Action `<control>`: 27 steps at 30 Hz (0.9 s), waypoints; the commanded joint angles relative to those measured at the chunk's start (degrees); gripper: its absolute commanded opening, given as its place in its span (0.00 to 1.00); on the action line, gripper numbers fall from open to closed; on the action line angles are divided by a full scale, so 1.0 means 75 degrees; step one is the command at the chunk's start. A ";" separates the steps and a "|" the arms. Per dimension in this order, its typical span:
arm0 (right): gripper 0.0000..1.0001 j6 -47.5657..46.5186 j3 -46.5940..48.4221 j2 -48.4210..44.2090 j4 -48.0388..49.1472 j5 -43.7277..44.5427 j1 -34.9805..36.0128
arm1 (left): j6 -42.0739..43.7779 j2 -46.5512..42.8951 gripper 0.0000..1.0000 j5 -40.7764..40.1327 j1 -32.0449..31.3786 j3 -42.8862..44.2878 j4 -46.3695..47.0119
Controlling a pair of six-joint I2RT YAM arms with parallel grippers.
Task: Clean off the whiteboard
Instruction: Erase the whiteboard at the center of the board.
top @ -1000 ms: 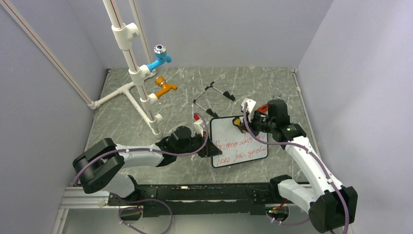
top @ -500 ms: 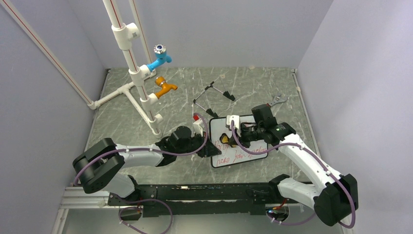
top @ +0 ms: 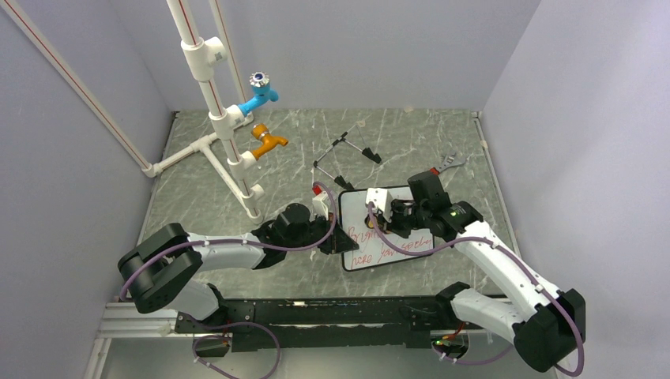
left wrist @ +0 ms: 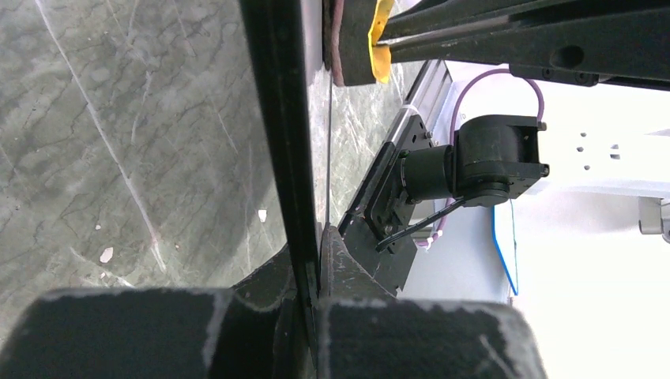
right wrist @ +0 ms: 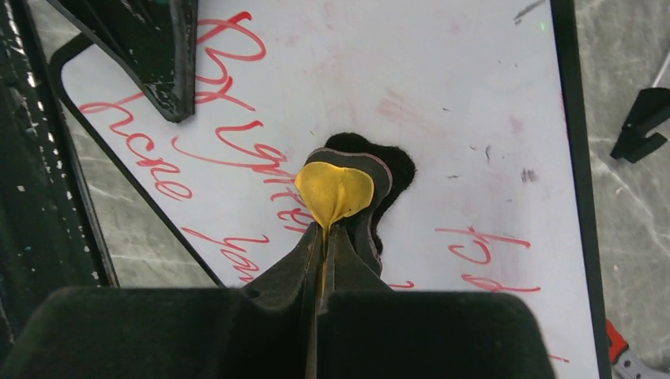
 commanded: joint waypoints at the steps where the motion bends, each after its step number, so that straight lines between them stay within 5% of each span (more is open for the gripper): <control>1: 0.00 -0.0143 -0.0018 -0.0115 0.0093 0.1105 -0.0102 | 0.0374 -0.0225 0.00 0.0570 -0.0089 0.0267 0.0681; 10: 0.00 -0.0029 0.0960 0.0773 -0.0126 0.0157 0.1343 | 0.0311 -0.0143 0.00 0.0595 -0.0093 0.0328 0.0718; 16: 0.00 0.1593 0.1189 0.0953 0.1428 0.2117 0.0708 | 0.0332 -0.0168 0.00 0.0624 -0.0089 0.0282 0.0750; 22: 0.00 0.1590 0.0572 0.0503 0.1636 0.2728 0.0018 | 0.0374 -0.0119 0.00 0.0733 -0.0086 0.0282 0.0828; 27: 0.00 0.0878 0.0358 0.0386 0.0792 0.0851 0.0159 | 0.0383 -0.0078 0.00 0.0760 -0.0088 0.0268 0.0872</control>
